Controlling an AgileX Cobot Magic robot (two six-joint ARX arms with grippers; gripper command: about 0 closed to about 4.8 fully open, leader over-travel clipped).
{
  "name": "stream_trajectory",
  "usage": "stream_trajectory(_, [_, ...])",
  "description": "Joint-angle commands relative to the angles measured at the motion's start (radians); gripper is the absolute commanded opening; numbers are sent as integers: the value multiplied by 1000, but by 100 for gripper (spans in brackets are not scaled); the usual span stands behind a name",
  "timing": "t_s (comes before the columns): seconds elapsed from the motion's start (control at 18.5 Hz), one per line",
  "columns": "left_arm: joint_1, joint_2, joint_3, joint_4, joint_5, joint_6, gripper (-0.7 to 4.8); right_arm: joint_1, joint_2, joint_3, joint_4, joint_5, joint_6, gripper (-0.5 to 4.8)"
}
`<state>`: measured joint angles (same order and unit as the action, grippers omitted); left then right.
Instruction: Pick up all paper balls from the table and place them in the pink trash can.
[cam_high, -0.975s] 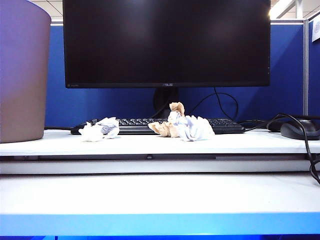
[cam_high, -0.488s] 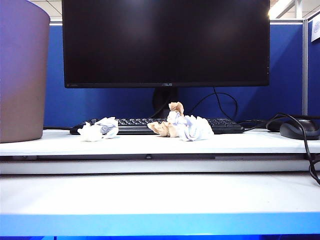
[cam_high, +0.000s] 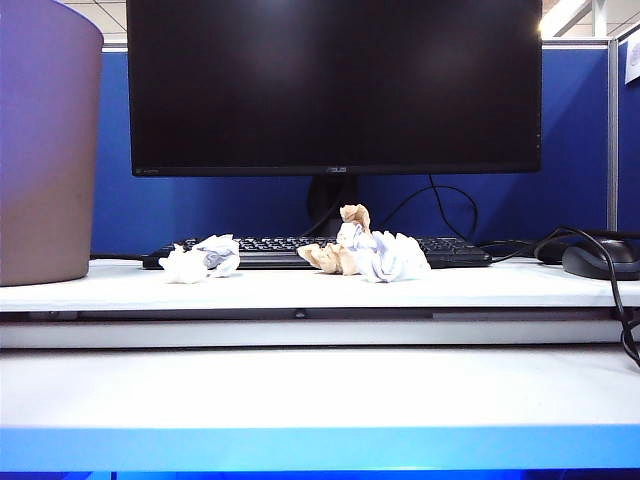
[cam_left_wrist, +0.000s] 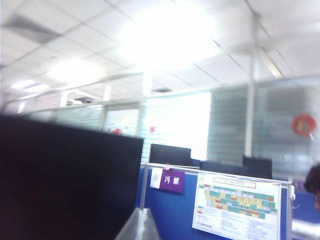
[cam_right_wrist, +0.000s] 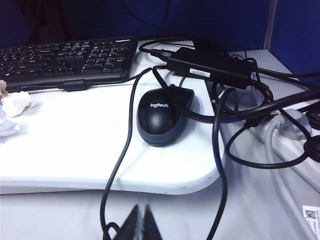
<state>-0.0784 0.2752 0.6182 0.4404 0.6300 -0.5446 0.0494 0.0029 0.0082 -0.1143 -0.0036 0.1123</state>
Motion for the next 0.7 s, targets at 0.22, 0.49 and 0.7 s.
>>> stream_trajectory(0.22, [0,531,494,-339,130,225,-6,2,-2,-2,15,-26,19,-5])
stream_trajectory(0.49, [-152,977,759,-637,210,315,8,1,-2,-2,14,-29,19,-5])
stream_trajectory(0.7, [-338,1140,782,-867,-102,491,7,1,-2,-2,15,-52,19,-5])
